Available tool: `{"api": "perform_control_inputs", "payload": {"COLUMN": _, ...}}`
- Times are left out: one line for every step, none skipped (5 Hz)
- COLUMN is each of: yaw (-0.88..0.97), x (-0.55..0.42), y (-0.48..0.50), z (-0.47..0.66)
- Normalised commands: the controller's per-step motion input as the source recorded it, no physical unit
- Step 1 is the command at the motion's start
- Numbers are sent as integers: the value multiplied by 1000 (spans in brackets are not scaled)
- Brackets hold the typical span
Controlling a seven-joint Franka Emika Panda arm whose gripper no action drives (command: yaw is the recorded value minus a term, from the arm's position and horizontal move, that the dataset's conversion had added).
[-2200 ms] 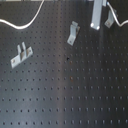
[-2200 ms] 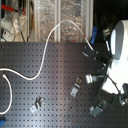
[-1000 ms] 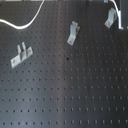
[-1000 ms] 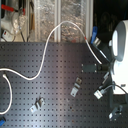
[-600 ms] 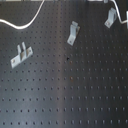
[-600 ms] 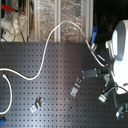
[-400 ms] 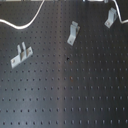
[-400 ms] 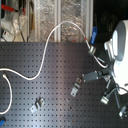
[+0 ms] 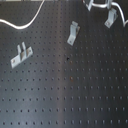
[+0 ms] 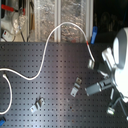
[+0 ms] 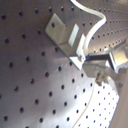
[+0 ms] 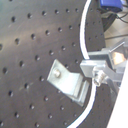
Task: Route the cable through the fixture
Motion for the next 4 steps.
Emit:
{"api": "perform_control_inputs", "payload": {"yaw": -340, "x": -62, "y": 95, "z": 359}}
{"api": "perform_control_inputs", "payload": {"yaw": -203, "x": -51, "y": -108, "z": 2}}
{"api": "perform_control_inputs", "payload": {"yaw": -106, "x": -99, "y": -332, "z": -6}}
{"api": "perform_control_inputs", "payload": {"yaw": -83, "x": -57, "y": -374, "z": -115}}
